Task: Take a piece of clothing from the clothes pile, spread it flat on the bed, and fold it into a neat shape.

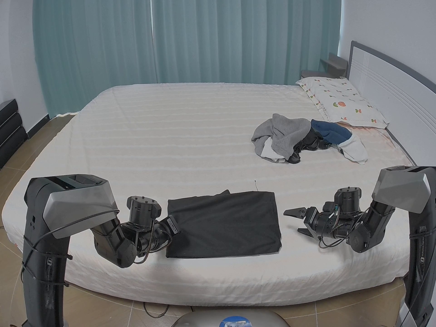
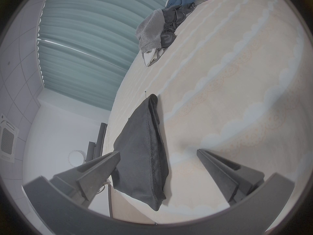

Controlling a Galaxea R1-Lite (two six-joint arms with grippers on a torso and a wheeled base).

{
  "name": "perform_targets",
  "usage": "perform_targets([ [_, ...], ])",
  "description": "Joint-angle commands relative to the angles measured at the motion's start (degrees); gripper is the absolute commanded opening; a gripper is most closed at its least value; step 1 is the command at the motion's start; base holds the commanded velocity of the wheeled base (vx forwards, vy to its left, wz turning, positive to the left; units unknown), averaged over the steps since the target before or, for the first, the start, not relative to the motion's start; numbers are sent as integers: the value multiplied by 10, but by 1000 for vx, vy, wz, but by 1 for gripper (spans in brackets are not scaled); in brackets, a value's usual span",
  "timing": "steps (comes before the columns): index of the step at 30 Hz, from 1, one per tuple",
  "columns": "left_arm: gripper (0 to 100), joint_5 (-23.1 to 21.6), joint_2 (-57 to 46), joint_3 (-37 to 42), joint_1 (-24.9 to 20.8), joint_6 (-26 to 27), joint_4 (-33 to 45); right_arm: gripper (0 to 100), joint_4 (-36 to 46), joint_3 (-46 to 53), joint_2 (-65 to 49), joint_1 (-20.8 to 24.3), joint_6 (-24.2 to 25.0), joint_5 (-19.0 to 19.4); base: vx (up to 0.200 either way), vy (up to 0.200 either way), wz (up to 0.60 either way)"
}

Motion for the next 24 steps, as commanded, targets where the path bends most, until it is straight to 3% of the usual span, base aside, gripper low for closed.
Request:
perform_targets([
  [1, 0, 5, 0, 0, 0, 0, 0, 100, 0, -1, 1, 0, 0, 0, 0, 0, 0],
  [9, 0, 11, -1, 2, 0, -8, 0, 100, 0, -1, 1, -1, 0, 0, 0, 0, 0],
  [24, 0, 13, -9, 15, 4, -25, 0, 100, 0, 0, 1, -1, 0, 0, 0, 200, 0],
])
